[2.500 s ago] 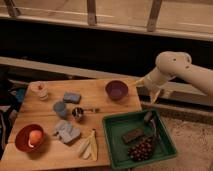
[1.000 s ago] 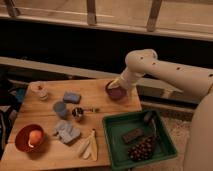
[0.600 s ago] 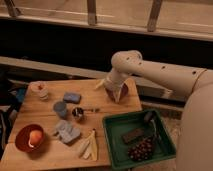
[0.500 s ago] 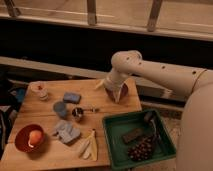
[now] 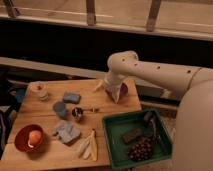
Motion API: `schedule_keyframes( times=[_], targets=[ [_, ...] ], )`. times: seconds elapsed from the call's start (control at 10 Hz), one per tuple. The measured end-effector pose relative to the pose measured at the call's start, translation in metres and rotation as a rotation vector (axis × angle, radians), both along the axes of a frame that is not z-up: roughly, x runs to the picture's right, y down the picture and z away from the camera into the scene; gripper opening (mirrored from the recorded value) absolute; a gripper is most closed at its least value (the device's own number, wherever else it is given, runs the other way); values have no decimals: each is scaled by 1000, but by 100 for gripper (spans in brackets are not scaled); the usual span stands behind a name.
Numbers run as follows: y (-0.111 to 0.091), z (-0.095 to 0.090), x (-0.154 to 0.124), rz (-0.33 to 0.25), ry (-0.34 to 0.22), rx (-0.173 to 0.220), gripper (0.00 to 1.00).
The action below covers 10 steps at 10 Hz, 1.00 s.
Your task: Place fork in purple bowl
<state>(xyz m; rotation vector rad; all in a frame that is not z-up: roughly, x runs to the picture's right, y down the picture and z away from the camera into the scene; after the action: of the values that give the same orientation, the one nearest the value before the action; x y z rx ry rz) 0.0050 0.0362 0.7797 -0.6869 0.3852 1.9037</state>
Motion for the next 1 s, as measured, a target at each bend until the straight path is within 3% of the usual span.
schedule_keyframes(
  times=[0.4,1.0],
  targets=[
    [12,32,-27,-17,-41,-21,79],
    [35,74,-57,-32,-93,-113,79]
  ],
)
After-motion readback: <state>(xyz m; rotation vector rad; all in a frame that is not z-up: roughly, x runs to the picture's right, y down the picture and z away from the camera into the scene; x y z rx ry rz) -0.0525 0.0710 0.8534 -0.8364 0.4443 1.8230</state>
